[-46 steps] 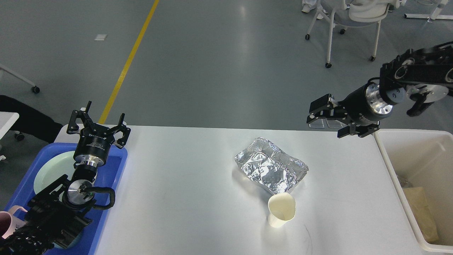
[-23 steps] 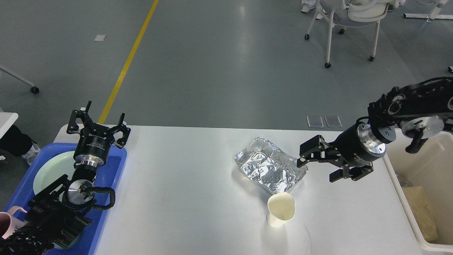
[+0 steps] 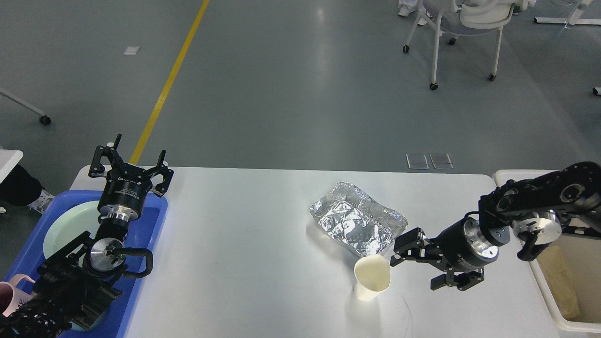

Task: Tidy desktop
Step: 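Lower the right gripper onto the remaining paper cup and grasp it, then lift the paper cup and release it into the white bin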

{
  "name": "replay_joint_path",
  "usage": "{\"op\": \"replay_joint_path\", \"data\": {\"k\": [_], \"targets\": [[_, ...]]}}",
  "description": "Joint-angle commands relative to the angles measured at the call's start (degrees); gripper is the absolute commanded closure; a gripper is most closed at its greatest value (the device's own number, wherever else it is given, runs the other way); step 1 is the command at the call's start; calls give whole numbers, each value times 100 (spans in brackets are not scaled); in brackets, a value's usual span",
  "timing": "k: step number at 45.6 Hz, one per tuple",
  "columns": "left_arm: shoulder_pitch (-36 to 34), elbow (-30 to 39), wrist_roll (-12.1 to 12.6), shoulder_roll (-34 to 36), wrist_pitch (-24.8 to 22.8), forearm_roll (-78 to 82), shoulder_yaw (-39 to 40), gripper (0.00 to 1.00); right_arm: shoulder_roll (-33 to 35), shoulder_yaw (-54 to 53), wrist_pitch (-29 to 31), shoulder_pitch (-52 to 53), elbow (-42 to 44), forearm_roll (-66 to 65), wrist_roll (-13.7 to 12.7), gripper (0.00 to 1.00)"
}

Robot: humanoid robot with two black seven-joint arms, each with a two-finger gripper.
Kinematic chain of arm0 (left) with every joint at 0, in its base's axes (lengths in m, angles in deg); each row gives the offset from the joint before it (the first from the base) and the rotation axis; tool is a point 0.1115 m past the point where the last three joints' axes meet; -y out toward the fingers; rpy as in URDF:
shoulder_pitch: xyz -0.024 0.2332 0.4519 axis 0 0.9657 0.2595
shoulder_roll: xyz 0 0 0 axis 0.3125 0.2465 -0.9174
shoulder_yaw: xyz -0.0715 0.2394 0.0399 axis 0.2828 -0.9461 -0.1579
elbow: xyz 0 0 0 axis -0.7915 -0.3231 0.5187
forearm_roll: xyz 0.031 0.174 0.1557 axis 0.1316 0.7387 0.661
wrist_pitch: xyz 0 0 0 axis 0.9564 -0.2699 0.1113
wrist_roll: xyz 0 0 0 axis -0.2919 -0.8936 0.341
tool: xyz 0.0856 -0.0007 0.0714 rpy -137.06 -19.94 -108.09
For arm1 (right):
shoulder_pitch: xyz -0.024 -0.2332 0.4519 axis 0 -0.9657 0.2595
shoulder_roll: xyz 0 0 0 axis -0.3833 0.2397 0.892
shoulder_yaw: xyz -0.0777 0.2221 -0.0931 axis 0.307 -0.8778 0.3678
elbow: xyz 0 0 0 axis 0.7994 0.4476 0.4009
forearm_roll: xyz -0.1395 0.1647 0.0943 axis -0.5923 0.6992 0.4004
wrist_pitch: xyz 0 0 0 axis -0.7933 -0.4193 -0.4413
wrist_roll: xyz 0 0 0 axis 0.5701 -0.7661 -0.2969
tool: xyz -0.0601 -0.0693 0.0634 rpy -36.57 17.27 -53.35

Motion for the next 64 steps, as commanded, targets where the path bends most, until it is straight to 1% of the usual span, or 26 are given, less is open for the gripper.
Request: {"op": "replay_joint_path", "data": {"k": [1,7,16,23,26,28,29,30,32,33,34,35,37,38,39,47,53,64], "targets": [[0,9,0,0,-4,3,0,3,-220,-246,-369,-332,121,43,-1,0],[0,0,0,0,-4,3,0,3,-422,-386,-624,-648,376,43,-1,0],[0,0,0,0,-4,3,0,3,-633,-527,-765,-1044,815,25,-1,0],[0,0,0,0,-4,3,0,3,-634,-615,-949,-1237,842,25,34,0],[0,0,0,0,-4,3,0,3,-634,-624,-1098,-1334,868,25,43,4],[0,0,0,0,-4,3,0,3,-634,-642,-1239,-1422,886,25,52,10],[0,0,0,0,-4,3,0,3,-642,-650,-1327,-1474,895,25,61,16],[0,0,0,0,-4,3,0,3,-642,-659,-1432,-1527,904,25,78,26],[0,0,0,0,-4,3,0,3,-668,-659,-1582,-1580,921,17,105,48],[0,0,0,0,-4,3,0,3,-677,-659,-1609,-1598,939,-1,113,57],[0,0,0,0,-4,3,0,3,-686,-659,-1635,-1598,956,-36,122,64],[0,0,0,0,-4,3,0,3,-686,-659,-1635,-1598,983,-45,122,67],[0,0,0,0,-4,3,0,3,-678,-659,-1635,-1598,1000,-54,114,72],[0,0,0,0,-4,3,0,3,-669,-659,-1635,-1598,992,-54,122,82],[0,0,0,0,-4,3,0,3,-660,-659,-1627,-1598,983,-63,122,100],[0,0,0,0,-4,3,0,3,-625,-975,-1653,-1668,974,-63,122,100],[0,0,0,0,-4,3,0,3,-616,-976,-1653,-1677,974,-54,122,100],[0,0,0,0,-4,3,0,3,-247,-932,-1635,-1537,763,-54,122,100]]}}
